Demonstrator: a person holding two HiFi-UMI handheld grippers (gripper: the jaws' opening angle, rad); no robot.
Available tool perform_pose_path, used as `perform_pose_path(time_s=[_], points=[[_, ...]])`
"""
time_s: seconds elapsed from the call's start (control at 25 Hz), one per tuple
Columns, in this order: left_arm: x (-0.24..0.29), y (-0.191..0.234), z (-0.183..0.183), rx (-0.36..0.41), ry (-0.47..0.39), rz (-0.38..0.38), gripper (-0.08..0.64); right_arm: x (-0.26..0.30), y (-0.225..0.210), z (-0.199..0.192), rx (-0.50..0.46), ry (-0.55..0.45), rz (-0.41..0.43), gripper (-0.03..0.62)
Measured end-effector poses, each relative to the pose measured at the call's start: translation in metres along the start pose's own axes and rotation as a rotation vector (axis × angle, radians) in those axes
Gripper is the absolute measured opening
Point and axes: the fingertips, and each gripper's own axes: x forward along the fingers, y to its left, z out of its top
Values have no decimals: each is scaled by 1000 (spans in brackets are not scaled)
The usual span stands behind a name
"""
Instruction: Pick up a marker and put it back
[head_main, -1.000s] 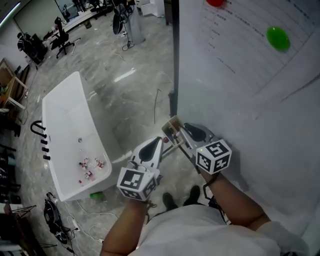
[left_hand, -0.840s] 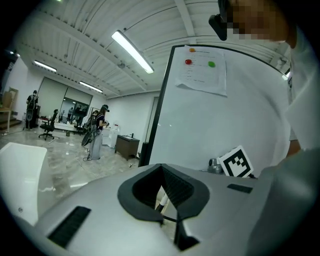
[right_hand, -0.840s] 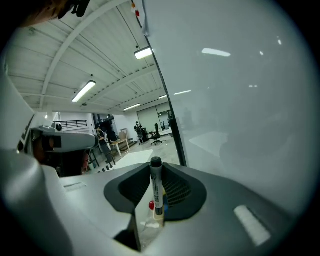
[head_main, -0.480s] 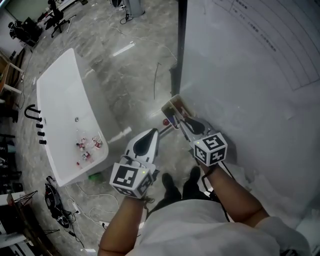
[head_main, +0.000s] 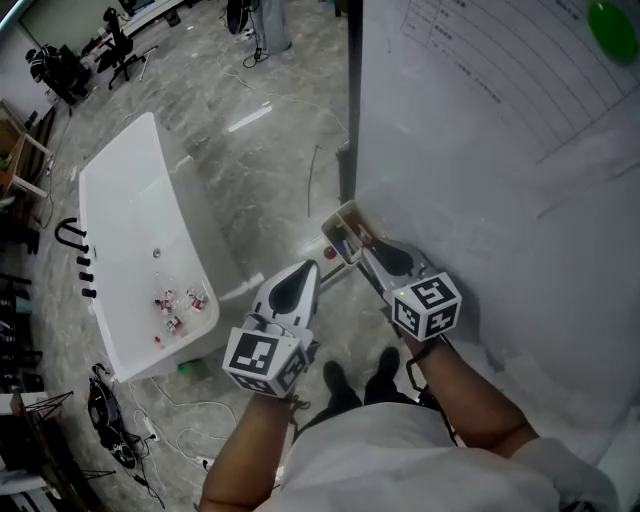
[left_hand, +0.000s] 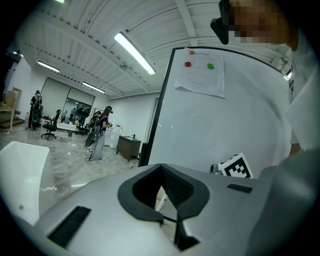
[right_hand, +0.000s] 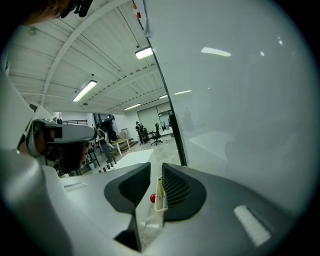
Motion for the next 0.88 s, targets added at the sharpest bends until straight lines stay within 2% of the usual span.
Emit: perform_pose_path(time_s=[0.16,0.36,0.6,0.88], points=[[-12,-22,20,23,-43,-32,5,-27,28,38,-60,-61,44,3],[-23,-48,64,86,-112,-69,5,-66,60,99,-120,-155,69,3],[-28,-72,109,151,-179,-80,5,-108,98,168,-198,-276,100,3],[-41,-87,132,174,-203,-89,5,-124,122,197,-225,-311,113,2]])
